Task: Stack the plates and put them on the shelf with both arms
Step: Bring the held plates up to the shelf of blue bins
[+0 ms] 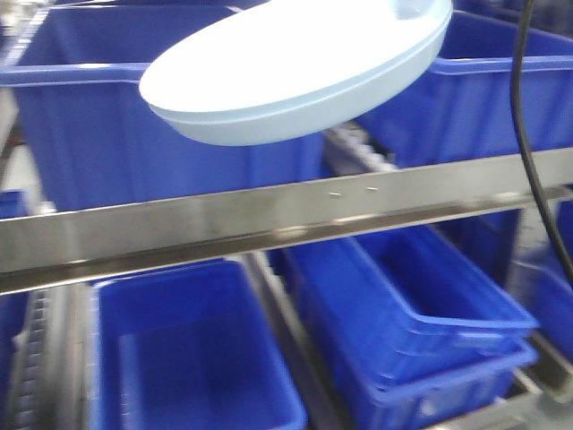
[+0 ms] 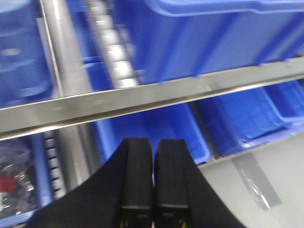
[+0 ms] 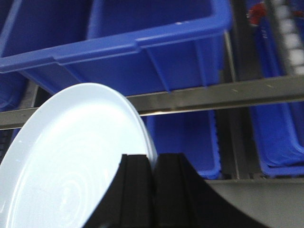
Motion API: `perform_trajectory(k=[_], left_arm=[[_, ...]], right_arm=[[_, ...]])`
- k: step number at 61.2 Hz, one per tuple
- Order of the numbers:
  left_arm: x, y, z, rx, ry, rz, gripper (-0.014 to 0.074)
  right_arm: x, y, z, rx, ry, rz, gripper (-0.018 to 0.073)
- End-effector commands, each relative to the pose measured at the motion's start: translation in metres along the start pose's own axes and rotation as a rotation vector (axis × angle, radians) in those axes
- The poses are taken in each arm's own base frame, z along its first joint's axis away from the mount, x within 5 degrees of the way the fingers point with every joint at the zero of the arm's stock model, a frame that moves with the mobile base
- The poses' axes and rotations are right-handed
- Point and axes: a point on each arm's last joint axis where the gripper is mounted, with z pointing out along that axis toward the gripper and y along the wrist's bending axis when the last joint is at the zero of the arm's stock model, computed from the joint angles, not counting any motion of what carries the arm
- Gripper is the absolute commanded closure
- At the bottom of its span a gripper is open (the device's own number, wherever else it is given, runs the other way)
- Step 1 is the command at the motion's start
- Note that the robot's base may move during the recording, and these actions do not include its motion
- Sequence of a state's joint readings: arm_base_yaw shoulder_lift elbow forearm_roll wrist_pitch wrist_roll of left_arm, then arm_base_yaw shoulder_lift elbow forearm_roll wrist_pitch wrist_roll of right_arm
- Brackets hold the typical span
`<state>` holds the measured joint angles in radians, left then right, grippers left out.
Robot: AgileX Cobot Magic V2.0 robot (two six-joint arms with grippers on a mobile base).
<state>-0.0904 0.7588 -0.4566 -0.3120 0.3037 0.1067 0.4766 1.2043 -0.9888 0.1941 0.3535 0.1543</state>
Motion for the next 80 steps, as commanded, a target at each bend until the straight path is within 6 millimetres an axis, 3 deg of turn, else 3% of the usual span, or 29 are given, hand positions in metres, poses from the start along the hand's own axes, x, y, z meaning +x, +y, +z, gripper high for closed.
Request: perform_trajectory(k=[1,80], left_arm=[[-0.0156,-0.0026,-0.0029,0.008,-0.103,-0.01,0.051],[-0.0156,-0.0026,-0.0029,0.008,-0.103,-0.01,0.051]], right_arm=[[-0.0215,0.0056,-0.015,-0.033,-0.15,0.003,0.0503],[-0.0215,0.0056,-0.015,-0.033,-0.15,0.003,0.0503]])
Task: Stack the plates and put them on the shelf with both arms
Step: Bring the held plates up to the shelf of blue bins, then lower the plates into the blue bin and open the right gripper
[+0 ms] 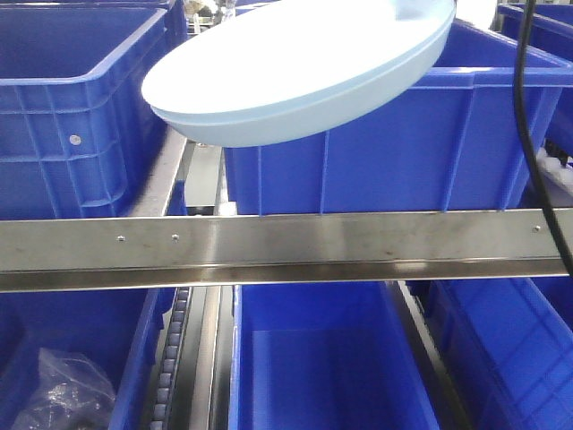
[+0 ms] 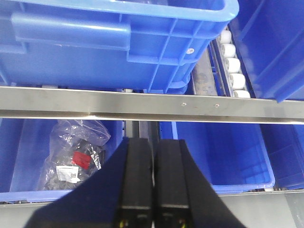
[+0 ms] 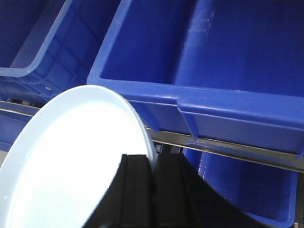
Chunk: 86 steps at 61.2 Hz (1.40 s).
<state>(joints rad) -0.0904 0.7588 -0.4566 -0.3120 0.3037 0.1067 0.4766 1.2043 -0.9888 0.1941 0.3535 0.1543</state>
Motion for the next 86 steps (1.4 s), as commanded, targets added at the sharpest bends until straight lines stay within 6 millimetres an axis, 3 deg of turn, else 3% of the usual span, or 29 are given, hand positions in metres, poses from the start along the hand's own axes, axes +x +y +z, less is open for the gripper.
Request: perform_trajectory(k=[1,52,86], left_arm=[[-0.0156,-0.0026,-0.0029,0.008,-0.103,-0.01,0.051],[-0.0156,-0.0026,-0.0029,0.008,-0.103,-0.01,0.051],[-0.0156,-0.0026,-0.0029,0.008,-0.103,-0.01,0.051]], right_arm=[[-0.0215,0.0056,-0.015,-0.033,-0.15,0.003,0.0503],[-0.0215,0.0056,-0.015,-0.033,-0.15,0.003,0.0503],[-0.0313,0.0057,-0.0164,-0.044,-0.257,0.006,0.0503]])
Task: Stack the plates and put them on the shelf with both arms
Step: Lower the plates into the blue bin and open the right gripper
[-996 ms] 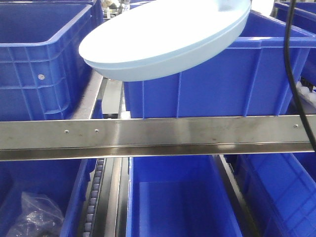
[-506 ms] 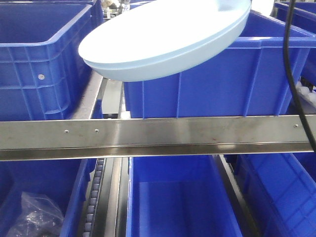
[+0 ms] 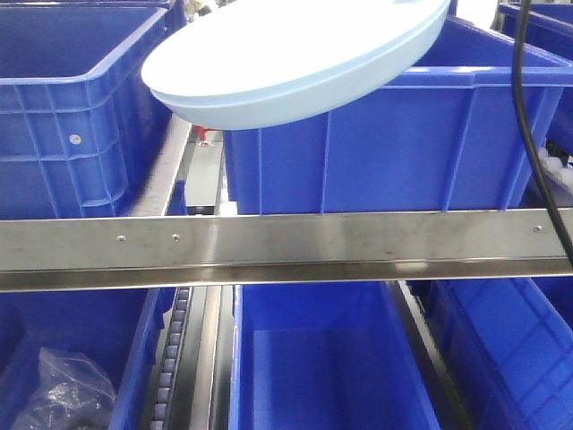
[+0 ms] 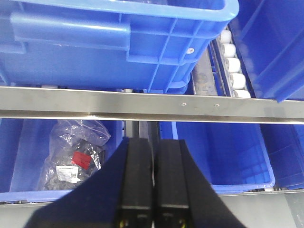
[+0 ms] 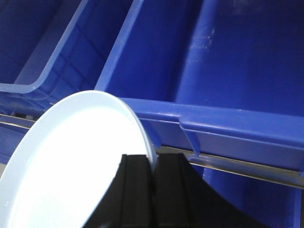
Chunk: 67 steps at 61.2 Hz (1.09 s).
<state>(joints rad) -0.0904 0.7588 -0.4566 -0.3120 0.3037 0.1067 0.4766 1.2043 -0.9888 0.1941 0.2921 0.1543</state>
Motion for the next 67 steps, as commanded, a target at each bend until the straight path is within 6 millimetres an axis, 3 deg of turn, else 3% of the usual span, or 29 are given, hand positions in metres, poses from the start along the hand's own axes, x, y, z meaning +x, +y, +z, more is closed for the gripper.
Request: perform_trajectory(k=[1,18,28,50,67], left_arm=[[-0.016,-0.003,-0.003,0.008,-0.103,-0.01,0.051],[-0.016,-0.003,-0.003,0.008,-0.103,-0.01,0.051],[-0.016,-0.003,-0.003,0.008,-0.103,-0.01,0.051],[-0.016,-0.003,-0.003,0.008,-0.103,-0.01,0.051],[-0.016,-0.003,-0.003,0.008,-0.103,-0.01,0.051]], right_arm=[[-0.028,0.004,-0.015,-0.033,-0.204,0.007,0.0503],[-0.06,-0.025,-0.015,0.074,-0.308,0.043,0.0503],[-0.082,-0.044,-0.001,0.135,-0.336,0.062,0.0503],[-0.131,-0.087,0.055,0.219,-0.384,0.086,0.0503],[-0.152,-0.113,0.095,0.245,-0.409,0.092,0.0499]])
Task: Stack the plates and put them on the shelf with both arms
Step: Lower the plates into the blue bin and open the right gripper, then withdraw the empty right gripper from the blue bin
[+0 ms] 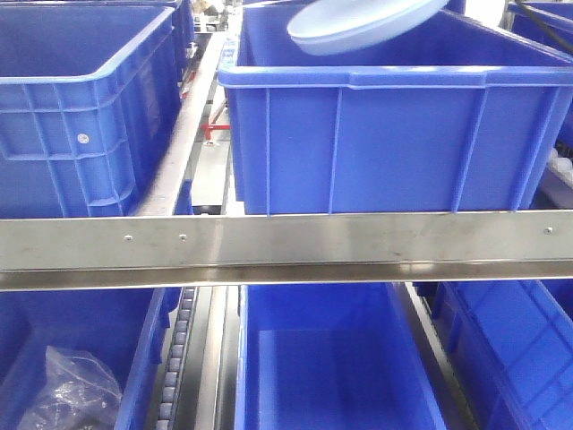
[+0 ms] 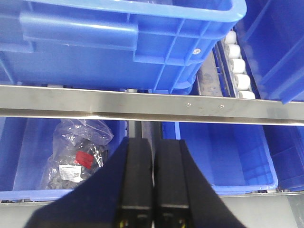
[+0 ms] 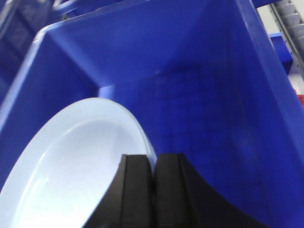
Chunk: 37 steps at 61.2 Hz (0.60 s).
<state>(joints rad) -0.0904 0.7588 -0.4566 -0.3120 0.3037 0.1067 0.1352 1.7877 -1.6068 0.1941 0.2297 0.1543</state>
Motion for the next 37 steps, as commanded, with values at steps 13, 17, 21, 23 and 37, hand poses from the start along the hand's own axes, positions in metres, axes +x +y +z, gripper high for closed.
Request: perform_trajectory(k=[13,17,21,23,37], left_arm=[[-0.016,-0.003,-0.003,0.008,-0.103,-0.01,0.051],[-0.016,-0.003,-0.003,0.008,-0.103,-0.01,0.0511],[-0.016,-0.003,-0.003,0.008,-0.103,-0.01,0.051],[-0.016,-0.003,-0.003,0.008,-0.103,-0.01,0.051],[-0.016,-0.003,-0.003,0.008,-0.103,-0.01,0.051]], right_arm=[[-0.047,0.01,-0.012,-0.05,-0.239,0.004,0.0135],[-0.049,0.011,-0.016,-0.052,-0.239,0.003,0.0028],[-0.051,0.013,-0.02,-0.053,-0.231,0.003,0.0006],[-0.051,0.013,-0.022,-0.053,-0.221,0.002,0.0013],[-0.059,0.021,-0.055,-0.057,-0.15,-0.003,0.015]])
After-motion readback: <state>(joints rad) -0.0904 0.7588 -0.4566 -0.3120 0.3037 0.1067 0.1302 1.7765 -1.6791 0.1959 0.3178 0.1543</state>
